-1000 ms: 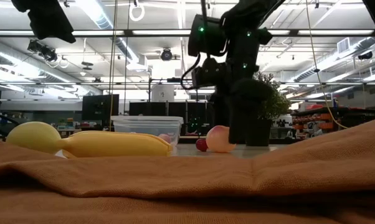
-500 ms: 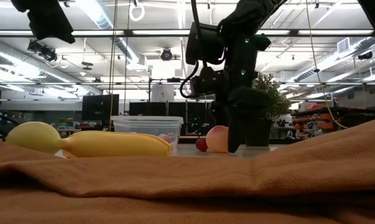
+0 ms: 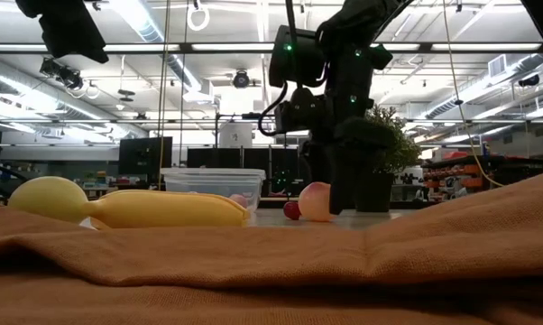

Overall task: Pick and placing Produce into tupperware
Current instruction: Put the peach into the container

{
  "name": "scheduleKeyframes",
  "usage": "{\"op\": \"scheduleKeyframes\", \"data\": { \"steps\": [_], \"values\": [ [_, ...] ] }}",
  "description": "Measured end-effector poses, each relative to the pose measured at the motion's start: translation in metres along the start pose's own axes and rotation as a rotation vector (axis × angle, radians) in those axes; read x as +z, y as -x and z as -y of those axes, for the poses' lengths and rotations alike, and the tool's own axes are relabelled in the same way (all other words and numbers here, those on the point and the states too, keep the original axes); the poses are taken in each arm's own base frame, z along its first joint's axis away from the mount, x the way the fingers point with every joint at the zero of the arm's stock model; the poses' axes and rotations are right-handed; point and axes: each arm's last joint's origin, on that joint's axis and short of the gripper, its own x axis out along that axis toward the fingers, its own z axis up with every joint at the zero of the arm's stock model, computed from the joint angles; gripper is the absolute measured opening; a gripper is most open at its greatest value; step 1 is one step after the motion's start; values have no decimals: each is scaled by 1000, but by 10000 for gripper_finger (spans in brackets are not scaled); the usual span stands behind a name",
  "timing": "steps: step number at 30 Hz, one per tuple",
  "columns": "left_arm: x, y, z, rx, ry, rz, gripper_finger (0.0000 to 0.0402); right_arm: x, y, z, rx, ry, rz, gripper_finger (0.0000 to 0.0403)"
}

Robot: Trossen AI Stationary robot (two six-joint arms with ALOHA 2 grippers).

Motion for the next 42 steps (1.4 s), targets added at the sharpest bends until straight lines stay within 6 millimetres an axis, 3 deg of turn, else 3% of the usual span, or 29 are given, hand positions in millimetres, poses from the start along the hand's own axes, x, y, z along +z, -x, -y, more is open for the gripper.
{"op": "scheduleKeyframes", "data": {
  "steps": [27,42],
  "values": [
    [0,0,0,0,2,0,133,0,0,0,-1,1,-2,261],
    [0,0,0,0,2,1,131,1,5,0,5,-43,-41,255]
  ]
}}
